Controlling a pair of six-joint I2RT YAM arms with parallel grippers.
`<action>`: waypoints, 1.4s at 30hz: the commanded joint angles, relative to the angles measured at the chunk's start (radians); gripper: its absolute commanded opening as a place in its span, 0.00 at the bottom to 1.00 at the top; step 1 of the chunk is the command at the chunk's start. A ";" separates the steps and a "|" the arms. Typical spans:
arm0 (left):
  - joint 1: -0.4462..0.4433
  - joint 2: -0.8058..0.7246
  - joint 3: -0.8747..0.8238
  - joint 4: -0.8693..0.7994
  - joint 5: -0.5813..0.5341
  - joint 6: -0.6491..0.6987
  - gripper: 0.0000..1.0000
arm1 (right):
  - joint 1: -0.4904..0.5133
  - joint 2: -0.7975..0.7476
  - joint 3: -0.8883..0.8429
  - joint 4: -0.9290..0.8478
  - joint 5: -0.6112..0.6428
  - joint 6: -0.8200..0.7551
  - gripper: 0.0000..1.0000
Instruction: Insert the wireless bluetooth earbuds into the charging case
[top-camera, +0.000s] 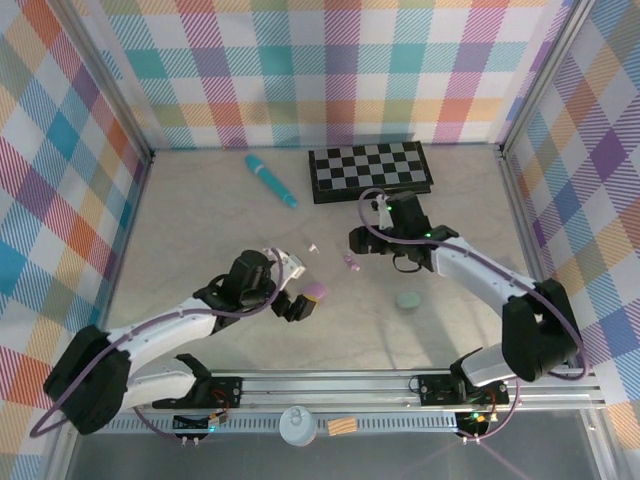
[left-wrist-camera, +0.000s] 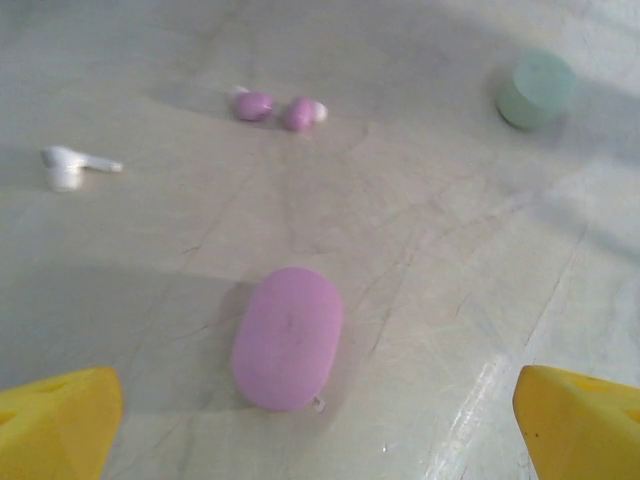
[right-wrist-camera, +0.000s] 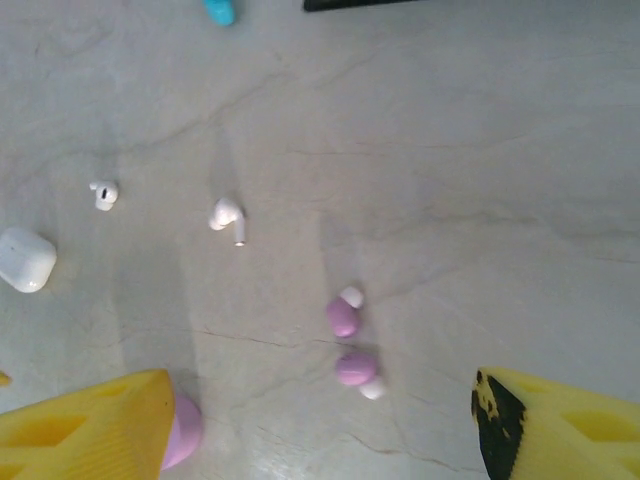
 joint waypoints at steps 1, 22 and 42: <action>-0.028 0.100 0.002 0.119 0.041 0.156 0.98 | -0.015 -0.047 -0.045 -0.006 -0.029 -0.006 0.78; -0.032 0.464 0.126 0.148 -0.041 0.158 0.79 | -0.018 -0.109 -0.098 -0.009 -0.057 0.031 0.79; -0.032 0.379 0.029 0.207 0.003 0.142 0.37 | -0.030 -0.081 -0.076 0.000 -0.098 0.100 0.79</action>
